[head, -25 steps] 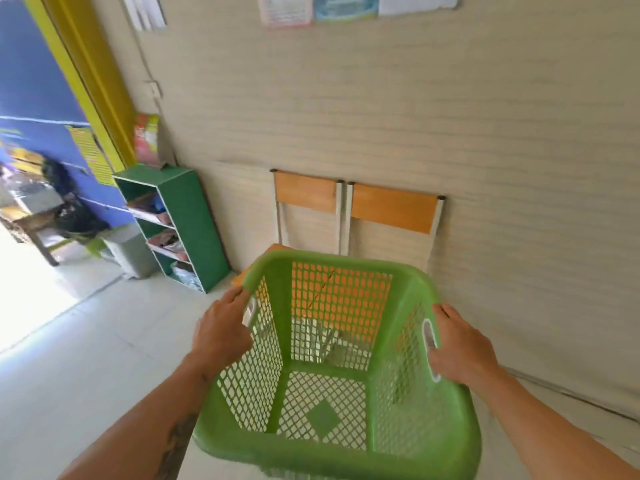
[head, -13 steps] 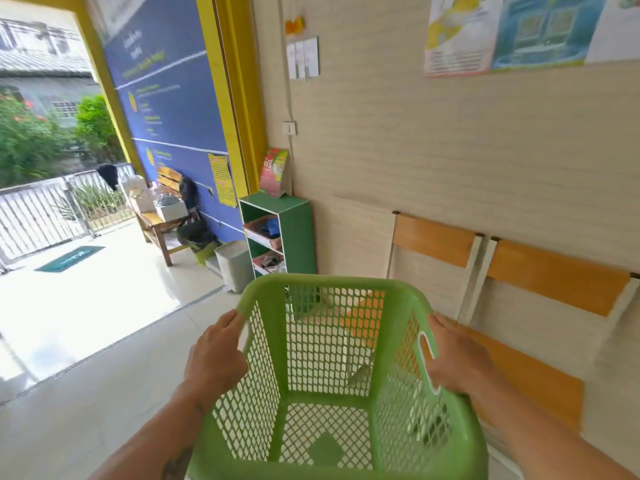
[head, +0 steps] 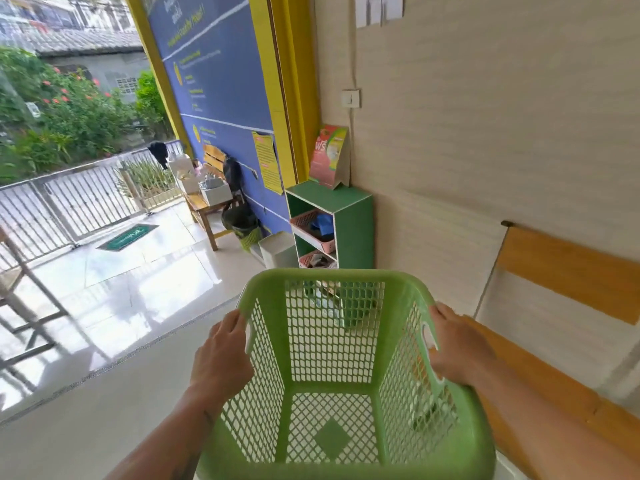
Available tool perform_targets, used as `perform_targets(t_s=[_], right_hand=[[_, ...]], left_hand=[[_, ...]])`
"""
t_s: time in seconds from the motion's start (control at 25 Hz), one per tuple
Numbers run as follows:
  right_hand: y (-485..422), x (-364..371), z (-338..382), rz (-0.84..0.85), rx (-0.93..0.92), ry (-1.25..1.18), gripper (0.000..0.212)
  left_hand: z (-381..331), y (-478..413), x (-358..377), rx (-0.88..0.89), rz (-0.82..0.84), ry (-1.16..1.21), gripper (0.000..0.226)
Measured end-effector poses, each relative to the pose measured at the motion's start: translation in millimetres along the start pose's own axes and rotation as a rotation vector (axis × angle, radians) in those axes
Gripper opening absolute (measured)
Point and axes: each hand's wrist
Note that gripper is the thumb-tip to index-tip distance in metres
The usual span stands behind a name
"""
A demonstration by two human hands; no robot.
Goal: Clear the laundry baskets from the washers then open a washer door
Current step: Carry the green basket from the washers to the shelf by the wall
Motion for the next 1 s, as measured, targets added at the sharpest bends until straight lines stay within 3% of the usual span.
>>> perform_targets(t_s=[0.12, 0.36, 0.64, 1.0], right_hand=[[-66, -9, 19, -0.009, 0.030, 0.026, 0.074], [-159, -6, 35, -0.026, 0.297, -0.029, 0.085], [-212, 13, 3, -0.052, 0.600, -0.187, 0.094], [-347, 89, -70, 0.022, 0.804, -0.142, 0.096]], left_hand=[[26, -86, -1, 0.037, 0.023, -0.030, 0.072], [40, -268, 14, 0.253, 0.126, -0.047, 0.067], [-26, -433, 53, 0.586, 0.224, -0.092, 0.066], [-98, -601, 194, 0.766, 0.318, -0.120, 0.070]])
Point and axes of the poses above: each hand's wrist, its own y-axis away from the middle knuckle, its own x-axis out of the palm, z = x × y, and after that the axes turned 15 degrees about z, right-handed
